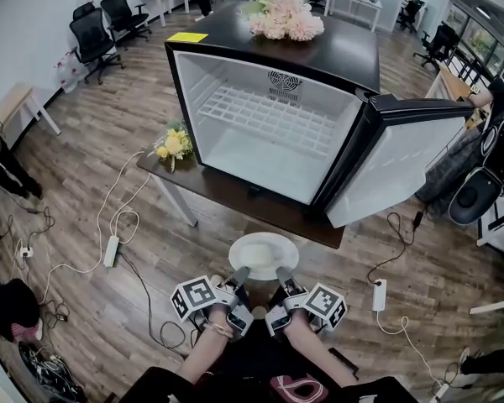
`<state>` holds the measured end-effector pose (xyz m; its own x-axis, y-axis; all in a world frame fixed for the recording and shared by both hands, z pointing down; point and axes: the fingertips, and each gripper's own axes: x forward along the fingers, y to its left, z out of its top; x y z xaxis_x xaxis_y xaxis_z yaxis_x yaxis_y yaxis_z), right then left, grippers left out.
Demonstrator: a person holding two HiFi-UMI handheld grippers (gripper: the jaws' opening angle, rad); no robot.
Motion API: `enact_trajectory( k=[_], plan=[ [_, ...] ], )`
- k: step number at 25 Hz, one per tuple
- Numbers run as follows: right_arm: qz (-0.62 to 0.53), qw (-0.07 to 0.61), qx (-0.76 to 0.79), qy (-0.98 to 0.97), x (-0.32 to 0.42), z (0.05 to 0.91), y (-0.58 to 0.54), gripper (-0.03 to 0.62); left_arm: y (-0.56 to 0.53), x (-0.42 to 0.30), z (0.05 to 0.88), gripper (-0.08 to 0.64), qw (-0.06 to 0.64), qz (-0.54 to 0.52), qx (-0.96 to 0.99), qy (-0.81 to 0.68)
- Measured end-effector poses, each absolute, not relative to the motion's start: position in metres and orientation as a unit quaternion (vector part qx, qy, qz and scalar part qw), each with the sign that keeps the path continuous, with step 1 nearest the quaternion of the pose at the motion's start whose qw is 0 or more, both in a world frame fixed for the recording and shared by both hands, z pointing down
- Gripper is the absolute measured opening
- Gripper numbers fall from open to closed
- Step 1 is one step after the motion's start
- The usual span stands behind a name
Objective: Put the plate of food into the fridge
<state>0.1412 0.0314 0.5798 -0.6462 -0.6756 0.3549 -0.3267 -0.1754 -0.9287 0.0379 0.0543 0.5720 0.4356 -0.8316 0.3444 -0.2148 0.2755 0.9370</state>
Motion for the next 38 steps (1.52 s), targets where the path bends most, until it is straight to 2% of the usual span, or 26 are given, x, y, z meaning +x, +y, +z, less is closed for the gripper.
enact_trajectory(
  k=[19, 38],
  plan=[
    [-0.650, 0.152, -0.427, 0.610, 0.117, 0.581, -0.024, 0.041, -0.011, 0.012, 0.573, 0.021, 0.657, -0.206, 0.569, -0.449],
    [-0.629, 0.214, -0.485, 0.569, 0.072, 0.577, -0.093, 0.044, -0.102, -0.034, 0.569, 0.023, 0.664, -0.138, 0.623, -0.391]
  ],
)
